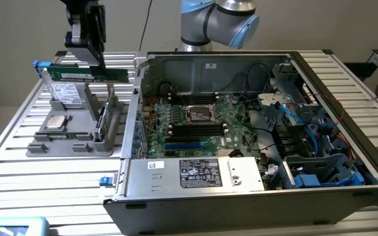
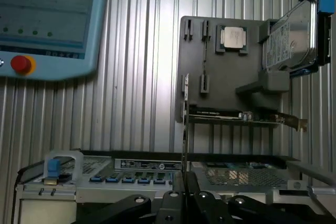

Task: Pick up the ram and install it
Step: 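Pick up the ram and move it above insertion slot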

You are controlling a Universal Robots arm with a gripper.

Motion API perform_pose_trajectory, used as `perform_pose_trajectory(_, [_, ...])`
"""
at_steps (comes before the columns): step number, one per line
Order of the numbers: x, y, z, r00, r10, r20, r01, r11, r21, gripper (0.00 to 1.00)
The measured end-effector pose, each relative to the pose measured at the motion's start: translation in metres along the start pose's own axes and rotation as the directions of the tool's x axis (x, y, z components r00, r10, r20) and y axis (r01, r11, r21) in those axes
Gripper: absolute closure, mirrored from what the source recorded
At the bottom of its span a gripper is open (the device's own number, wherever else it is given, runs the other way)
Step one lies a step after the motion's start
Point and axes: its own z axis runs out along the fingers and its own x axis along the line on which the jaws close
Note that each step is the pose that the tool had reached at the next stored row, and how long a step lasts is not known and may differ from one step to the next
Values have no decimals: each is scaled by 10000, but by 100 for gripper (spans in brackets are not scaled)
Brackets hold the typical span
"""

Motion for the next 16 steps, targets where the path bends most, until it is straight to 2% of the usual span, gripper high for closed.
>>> perform_pose_trajectory(11, [8,-498,-36,10000,1,1,-1,10000,4,87])
perform_pose_trajectory(13, [9,-586,-42,10000,0,2,0,10000,39,87])
perform_pose_trajectory(16, [10,-704,-49,10000,0,-1,0,9999,124,87])
